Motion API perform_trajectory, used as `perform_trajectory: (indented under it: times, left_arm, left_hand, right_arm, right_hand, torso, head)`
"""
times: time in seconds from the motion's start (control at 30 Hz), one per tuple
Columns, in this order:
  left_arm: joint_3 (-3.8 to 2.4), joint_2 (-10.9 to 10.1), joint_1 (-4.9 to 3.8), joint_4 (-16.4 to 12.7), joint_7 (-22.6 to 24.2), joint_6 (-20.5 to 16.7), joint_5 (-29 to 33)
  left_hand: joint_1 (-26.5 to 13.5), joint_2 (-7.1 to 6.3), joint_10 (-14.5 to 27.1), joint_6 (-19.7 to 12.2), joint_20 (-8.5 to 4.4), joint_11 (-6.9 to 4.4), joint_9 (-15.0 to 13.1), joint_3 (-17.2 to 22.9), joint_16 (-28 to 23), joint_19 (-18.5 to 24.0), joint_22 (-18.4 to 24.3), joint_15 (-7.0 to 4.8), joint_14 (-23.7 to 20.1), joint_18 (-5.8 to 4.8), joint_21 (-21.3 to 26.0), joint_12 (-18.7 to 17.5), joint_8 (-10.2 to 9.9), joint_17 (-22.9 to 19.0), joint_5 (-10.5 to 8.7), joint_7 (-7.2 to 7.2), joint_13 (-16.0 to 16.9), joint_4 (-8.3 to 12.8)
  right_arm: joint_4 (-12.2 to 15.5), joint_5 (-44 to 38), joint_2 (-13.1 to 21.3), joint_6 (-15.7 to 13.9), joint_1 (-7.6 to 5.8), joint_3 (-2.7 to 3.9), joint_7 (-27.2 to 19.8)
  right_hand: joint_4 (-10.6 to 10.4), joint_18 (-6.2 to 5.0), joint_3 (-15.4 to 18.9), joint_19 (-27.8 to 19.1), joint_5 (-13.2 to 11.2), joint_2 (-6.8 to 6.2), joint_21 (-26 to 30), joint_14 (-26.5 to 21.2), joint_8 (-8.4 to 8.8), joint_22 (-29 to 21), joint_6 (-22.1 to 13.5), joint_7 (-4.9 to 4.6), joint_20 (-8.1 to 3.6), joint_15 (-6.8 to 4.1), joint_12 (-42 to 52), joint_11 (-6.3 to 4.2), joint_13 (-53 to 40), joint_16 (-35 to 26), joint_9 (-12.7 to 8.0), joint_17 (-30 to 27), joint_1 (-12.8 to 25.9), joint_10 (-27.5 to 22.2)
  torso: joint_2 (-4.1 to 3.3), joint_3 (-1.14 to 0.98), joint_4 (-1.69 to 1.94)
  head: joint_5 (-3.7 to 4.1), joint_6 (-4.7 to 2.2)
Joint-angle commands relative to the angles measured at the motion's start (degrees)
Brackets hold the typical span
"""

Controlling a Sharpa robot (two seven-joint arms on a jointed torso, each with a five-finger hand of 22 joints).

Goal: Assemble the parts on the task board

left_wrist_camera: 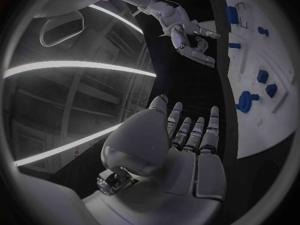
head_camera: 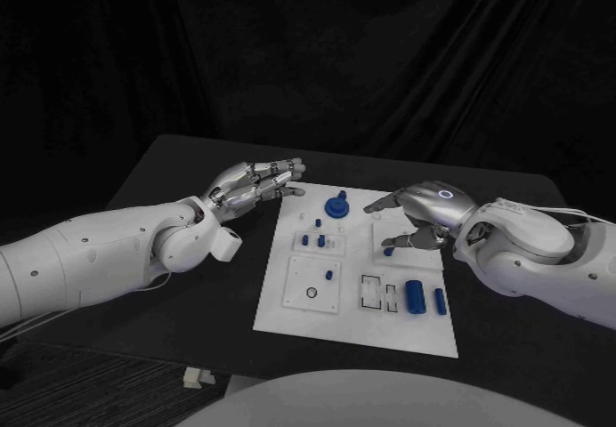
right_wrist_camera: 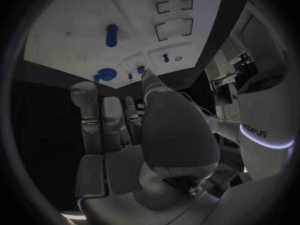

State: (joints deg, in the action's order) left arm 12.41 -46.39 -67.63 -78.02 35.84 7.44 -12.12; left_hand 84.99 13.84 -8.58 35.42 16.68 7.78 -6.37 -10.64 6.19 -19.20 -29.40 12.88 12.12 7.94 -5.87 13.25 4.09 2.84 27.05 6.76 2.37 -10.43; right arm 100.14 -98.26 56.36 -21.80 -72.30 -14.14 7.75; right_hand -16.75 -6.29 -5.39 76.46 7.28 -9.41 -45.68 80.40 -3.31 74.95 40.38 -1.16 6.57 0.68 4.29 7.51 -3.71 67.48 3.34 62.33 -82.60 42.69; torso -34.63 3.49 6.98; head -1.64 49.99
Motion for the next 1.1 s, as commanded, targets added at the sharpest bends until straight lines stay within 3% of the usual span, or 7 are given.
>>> perform_trajectory:
  times: [0.03, 0.13, 0.27, 0.47, 0.77, 0.93, 1.1]
  left_arm:
    - [-0.06, 0.19, 0.11, -0.04, 1.33, -0.30, 0.38]
    - [-0.06, 0.19, 0.13, 0.11, 1.43, -0.34, 0.38]
    - [-0.05, 0.24, 0.16, 0.30, 1.41, -0.32, 0.38]
    - [-0.05, 0.35, 0.23, 0.44, 1.38, -0.14, 0.38]
    - [-0.05, 0.17, 0.31, 0.52, 1.37, -0.09, 0.38]
    - [-0.05, 0.11, 0.34, 0.55, 1.37, -0.03, 0.38]
    - [-0.05, 0.17, 0.41, 0.58, 1.37, 0.09, 0.38]
  left_hand:
    - [0.32, -0.19, -0.28, 0.25, 0.00, 0.27, -0.03, 0.48, -0.11, -0.23, 0.22, -0.34, -0.79, -0.49, -0.11, 0.17, 0.26, -0.26, 0.30, 0.29, 0.04, 0.13]
    - [0.30, -0.21, -0.28, 0.23, -0.01, 0.30, -0.02, 0.51, -0.17, -0.20, 0.26, -0.45, -0.94, -0.50, -0.09, 0.15, 0.26, -0.30, 0.30, 0.30, 0.04, 0.15]
    - [0.30, -0.21, -0.28, 0.22, -0.03, 0.31, -0.02, 0.54, -0.19, -0.16, 0.29, -0.53, -1.03, -0.51, -0.06, 0.15, 0.25, -0.33, 0.31, 0.31, 0.04, 0.16]
    - [0.30, -0.20, -0.26, 0.24, -0.03, 0.31, -0.02, 0.56, -0.13, -0.14, 0.31, -0.56, -0.95, -0.51, -0.05, 0.12, 0.25, -0.32, 0.32, 0.31, 0.03, 0.17]
    - [0.30, -0.18, -0.25, 0.24, -0.03, 0.30, -0.02, 0.60, -0.09, -0.14, 0.33, -0.55, -0.90, -0.51, -0.05, 0.09, 0.25, -0.31, 0.34, 0.31, 0.03, 0.18]
    - [0.31, -0.14, -0.25, 0.22, -0.01, 0.28, -0.01, 0.66, -0.01, -0.16, 0.36, -0.50, -0.79, -0.50, -0.05, 0.08, 0.25, -0.29, 0.37, 0.30, 0.03, 0.20]
    - [0.31, -0.14, -0.25, 0.22, -0.01, 0.28, -0.01, 0.66, -0.01, -0.16, 0.36, -0.50, -0.79, -0.50, -0.05, 0.08, 0.25, -0.29, 0.37, 0.30, 0.03, 0.20]
  right_arm:
    - [-1.02, 4.77, 1.08, 1.29, -0.15, -0.04, 0.93]
    - [-2.13, 5.56, 1.68, 1.64, -0.05, -0.06, 0.73]
    - [-3.44, 6.07, 2.09, 2.21, 0.28, -0.07, 0.60]
    - [-4.84, 6.31, 1.85, 3.05, 1.17, -0.08, 0.27]
    - [-5.89, 6.39, 0.89, 4.04, 2.89, -0.08, -1.03]
    - [-6.30, 6.39, 0.27, 4.49, 3.51, -0.08, -1.38]
    - [-6.89, 6.40, -0.67, 4.44, 4.32, -0.08, -1.57]
  right_hand:
    - [0.00, -0.79, -0.39, 1.06, -0.17, 0.33, -1.11, 1.05, 0.04, 5.15, -1.20, 0.27, 0.08, 0.13, 1.11, 0.29, -0.18, 0.60, -0.01, 0.63, -0.21, 1.53]
    - [0.02, -0.66, -0.36, 1.61, -0.67, 0.55, -1.80, 1.52, -0.09, 5.33, -0.57, 0.29, 0.14, 0.24, 1.82, 0.23, -0.20, 0.96, 0.08, 1.01, 0.15, 2.67]
    - [0.09, -0.55, -0.44, 2.08, -1.07, 0.92, -2.33, 1.90, -0.37, 5.50, 1.26, -0.01, 0.26, 0.38, 2.54, 0.09, -0.18, 1.23, 0.26, 1.29, 0.40, 4.08]
    - [0.13, -0.38, -0.41, 2.74, -1.91, 1.24, -3.08, 2.39, -1.27, 5.78, 7.11, -0.19, 0.50, 0.75, 3.22, -0.23, -0.09, 1.57, 0.76, 1.64, 0.97, 6.18]
    - [0.16, -0.30, -0.23, 3.13, -3.39, 0.84, -3.45, 2.66, -1.02, 6.00, 8.33, -2.05, 0.92, 1.20, 3.62, -0.34, -0.04, 1.79, 0.62, 1.85, 1.42, 8.77]
    - [0.47, -0.34, -0.54, 3.19, -3.57, 1.17, -3.36, 2.65, -0.75, 6.05, 8.48, -2.05, 0.91, 1.07, 3.76, -0.56, -0.05, 1.70, 0.56, 1.74, 0.29, 10.28]
    - [1.79, -0.36, -1.08, 3.21, -1.11, 2.27, -3.04, 2.61, -0.64, 6.08, 8.98, -2.55, 0.78, 0.95, 3.85, -0.77, -0.08, 1.51, 0.58, 1.53, -1.83, 12.47]
  torso:
    - [-0.09, -0.13, -0.04]
    - [0.02, -0.21, -0.18]
    - [0.07, -0.15, 0.04]
    - [0.13, -0.12, -0.05]
    - [0.12, -0.10, -0.04]
    - [0.10, -0.09, -0.03]
    - [0.12, -0.07, -0.03]
  head:
    - [0.13, 0.01]
    - [0.02, 0.01]
    - [0.28, -0.26]
    - [0.30, -0.19]
    - [0.24, -0.08]
    - [0.29, -0.13]
    - [0.33, -0.04]
